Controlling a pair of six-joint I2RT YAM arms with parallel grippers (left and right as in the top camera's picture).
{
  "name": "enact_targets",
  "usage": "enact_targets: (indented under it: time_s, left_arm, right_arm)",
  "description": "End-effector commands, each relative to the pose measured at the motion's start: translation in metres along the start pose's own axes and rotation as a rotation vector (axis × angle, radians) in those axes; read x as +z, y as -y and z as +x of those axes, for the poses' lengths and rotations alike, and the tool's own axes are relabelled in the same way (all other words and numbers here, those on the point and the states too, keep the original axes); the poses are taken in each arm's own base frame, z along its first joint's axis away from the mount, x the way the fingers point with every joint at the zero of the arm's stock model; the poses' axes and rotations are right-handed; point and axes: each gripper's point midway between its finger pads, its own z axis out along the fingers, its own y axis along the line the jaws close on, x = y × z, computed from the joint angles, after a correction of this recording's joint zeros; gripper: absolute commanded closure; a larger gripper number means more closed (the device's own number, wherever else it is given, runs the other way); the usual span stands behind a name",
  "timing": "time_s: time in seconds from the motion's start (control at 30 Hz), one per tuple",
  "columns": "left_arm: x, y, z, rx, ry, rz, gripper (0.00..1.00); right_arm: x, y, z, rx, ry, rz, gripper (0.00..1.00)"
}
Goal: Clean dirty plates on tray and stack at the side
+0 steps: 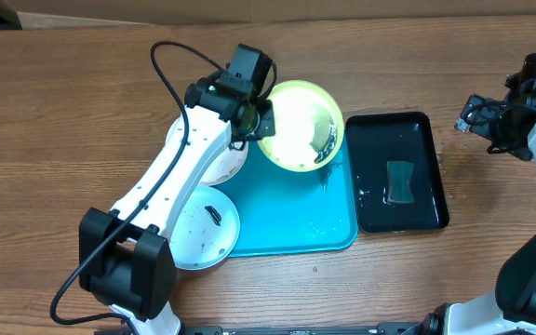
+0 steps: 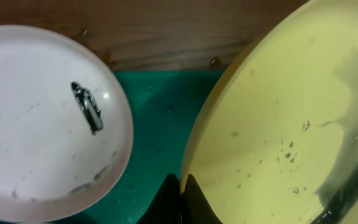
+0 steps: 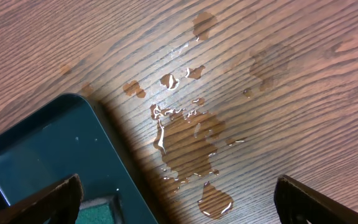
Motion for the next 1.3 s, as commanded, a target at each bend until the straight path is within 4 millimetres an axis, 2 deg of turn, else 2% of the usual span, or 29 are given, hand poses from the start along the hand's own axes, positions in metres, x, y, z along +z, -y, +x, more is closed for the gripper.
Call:
enact_targets:
  time_s: [0.0, 0.3, 0.6, 0.77, 0.97, 1.1, 1.27]
  left_arm:
    - [-0.002, 0.020, -0.005, 0.053, 0.046, 0.002, 0.96]
    - [-0.010, 0.074, -0.007, 0.142, 0.185, 0.027, 0.96]
    - [-0.020, 0.103, -0.005, 0.205, 0.301, -0.010, 0.96]
    - [-0.029, 0.122, -0.007, 0.296, 0.383, -0.025, 0.96]
    - [-0.042, 0.132, -0.011, 0.394, 0.490, -0.115, 0.96]
    - [-0.052, 0.148, -0.011, 0.470, 0.551, -0.133, 0.96]
    - [-0.056, 0.163, -0.009, 0.548, 0.607, -0.166, 0.96]
  right_arm:
    - [0.000, 0.001, 0.001, 0.007, 0.000, 0.001, 0.00]
    - [0.000, 0.001, 0.001, 0.007, 0.000, 0.001, 0.00]
    - [0.000, 0.001, 0.001, 0.007, 0.000, 0.001, 0.00]
    - [0.000, 0.001, 0.001, 0.007, 0.000, 0.001, 0.00]
    - [0.000, 0.001, 0.001, 0.007, 0.000, 0.001, 0.00]
    - [0.000, 0.001, 0.001, 0.007, 0.000, 0.001, 0.00]
    - [0.000, 0.001, 0.001, 0.007, 0.000, 0.001, 0.00]
